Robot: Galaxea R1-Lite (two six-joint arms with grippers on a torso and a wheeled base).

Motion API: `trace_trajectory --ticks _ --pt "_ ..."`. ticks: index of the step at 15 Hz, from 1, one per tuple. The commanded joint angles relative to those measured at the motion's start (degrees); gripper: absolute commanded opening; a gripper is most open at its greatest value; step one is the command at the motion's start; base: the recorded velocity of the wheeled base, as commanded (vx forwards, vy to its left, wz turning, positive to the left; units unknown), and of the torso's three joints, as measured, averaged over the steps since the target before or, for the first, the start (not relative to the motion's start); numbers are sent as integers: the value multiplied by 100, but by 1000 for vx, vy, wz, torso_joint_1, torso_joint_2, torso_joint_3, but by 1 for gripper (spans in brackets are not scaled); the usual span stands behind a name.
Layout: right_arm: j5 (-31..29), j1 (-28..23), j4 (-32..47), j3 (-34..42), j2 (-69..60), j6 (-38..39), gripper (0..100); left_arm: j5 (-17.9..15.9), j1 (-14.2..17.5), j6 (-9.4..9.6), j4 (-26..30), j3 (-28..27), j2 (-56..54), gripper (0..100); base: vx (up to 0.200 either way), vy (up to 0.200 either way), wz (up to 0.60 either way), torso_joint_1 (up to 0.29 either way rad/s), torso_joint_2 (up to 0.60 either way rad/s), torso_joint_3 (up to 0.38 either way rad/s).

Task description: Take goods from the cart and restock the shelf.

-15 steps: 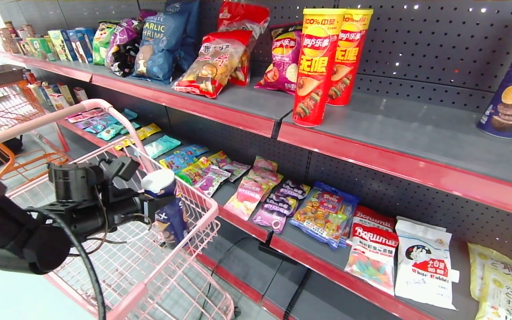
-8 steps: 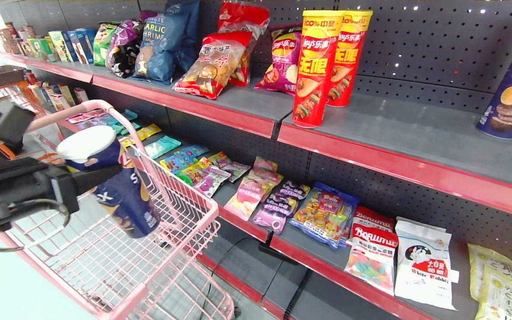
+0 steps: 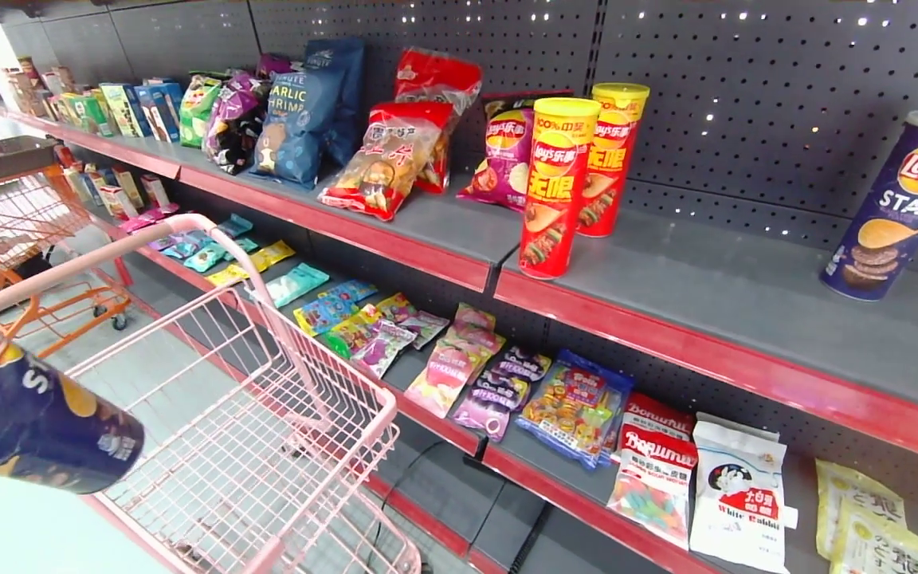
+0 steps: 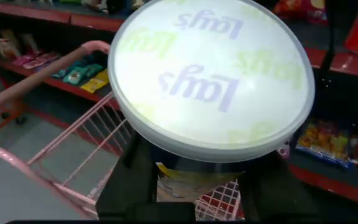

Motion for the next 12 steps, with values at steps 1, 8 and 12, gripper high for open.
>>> trace_trajectory --ticks 1,8,12 --pt "1 -2 -1 0 7 4 100 477 -3 -3 27 54 -470 0 0 0 0 227 -579 -359" --pt "10 6 -1 -9 7 22 100 627 -11 314 309 46 -505 0 0 0 0 185 -464 -279" --pt "19 6 -9 -9 7 22 100 521 -20 428 361 81 -514 0 0 0 -600 12 -28 -16"
